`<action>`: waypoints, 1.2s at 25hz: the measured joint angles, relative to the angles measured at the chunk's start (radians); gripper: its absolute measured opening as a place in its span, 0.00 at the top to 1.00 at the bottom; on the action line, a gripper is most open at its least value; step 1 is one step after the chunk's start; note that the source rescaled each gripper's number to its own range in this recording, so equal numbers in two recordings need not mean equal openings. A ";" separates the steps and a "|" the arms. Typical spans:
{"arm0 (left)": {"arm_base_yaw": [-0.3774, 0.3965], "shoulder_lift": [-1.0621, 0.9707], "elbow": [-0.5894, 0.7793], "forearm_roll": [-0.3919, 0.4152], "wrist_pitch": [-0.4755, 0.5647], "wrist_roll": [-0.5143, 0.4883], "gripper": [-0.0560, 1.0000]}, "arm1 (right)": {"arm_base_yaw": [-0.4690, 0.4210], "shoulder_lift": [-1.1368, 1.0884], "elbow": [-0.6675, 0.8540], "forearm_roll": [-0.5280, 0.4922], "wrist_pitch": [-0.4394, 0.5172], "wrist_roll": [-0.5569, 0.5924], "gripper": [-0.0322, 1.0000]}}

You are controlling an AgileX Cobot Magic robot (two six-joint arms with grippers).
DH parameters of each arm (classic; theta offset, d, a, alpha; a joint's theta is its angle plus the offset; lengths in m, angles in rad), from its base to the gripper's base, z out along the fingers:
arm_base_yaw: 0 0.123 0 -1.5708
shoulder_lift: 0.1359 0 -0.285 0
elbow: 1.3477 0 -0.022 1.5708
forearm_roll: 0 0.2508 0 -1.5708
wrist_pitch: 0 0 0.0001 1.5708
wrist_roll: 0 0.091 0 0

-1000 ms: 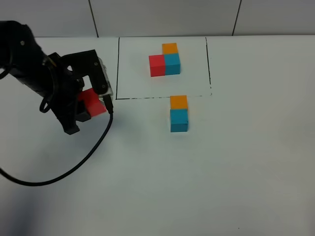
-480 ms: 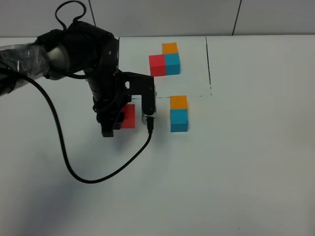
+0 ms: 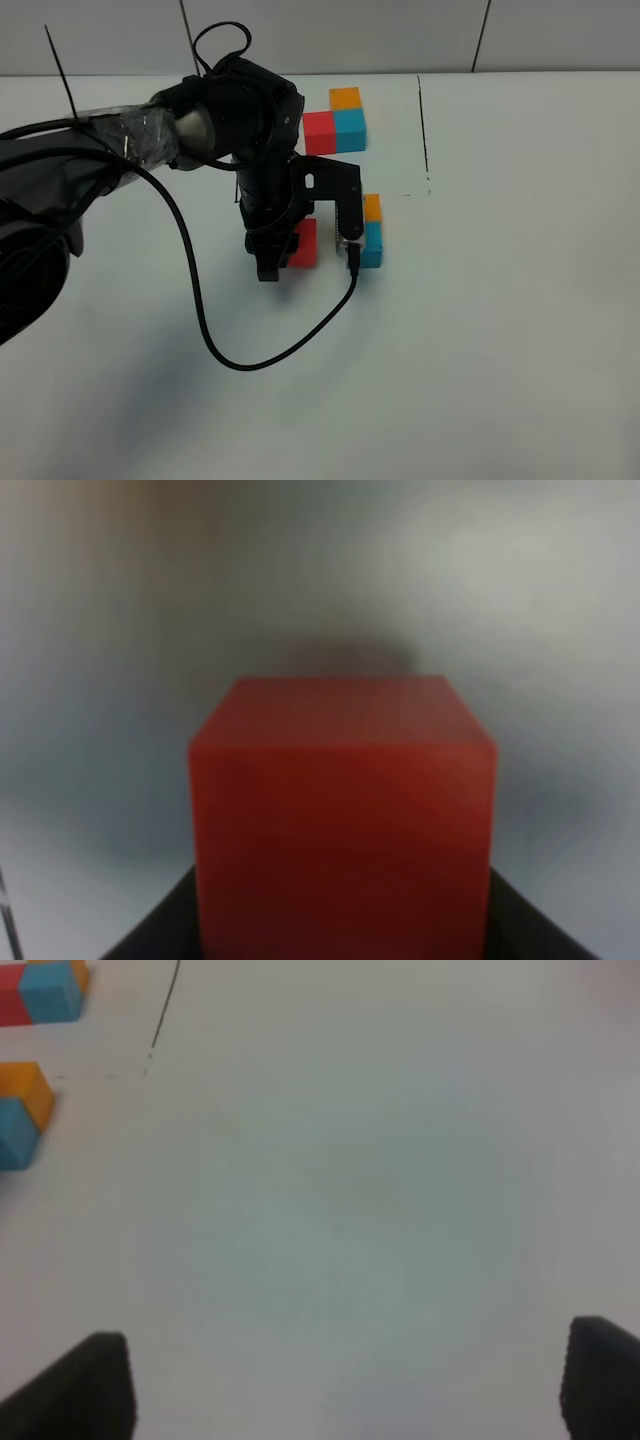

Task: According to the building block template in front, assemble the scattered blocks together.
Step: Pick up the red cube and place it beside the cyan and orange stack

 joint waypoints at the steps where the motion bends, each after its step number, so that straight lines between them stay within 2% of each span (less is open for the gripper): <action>1: -0.003 0.006 0.000 -0.001 0.000 -0.002 0.94 | 0.000 0.000 0.000 0.000 0.000 0.000 0.26; 14: -0.013 0.016 0.000 -0.022 -0.051 -0.076 0.94 | 0.000 0.000 0.000 0.000 0.000 0.001 0.26; 30: -0.014 0.039 -0.001 -0.022 -0.063 -0.064 0.94 | 0.000 0.000 0.000 0.000 0.000 0.001 0.26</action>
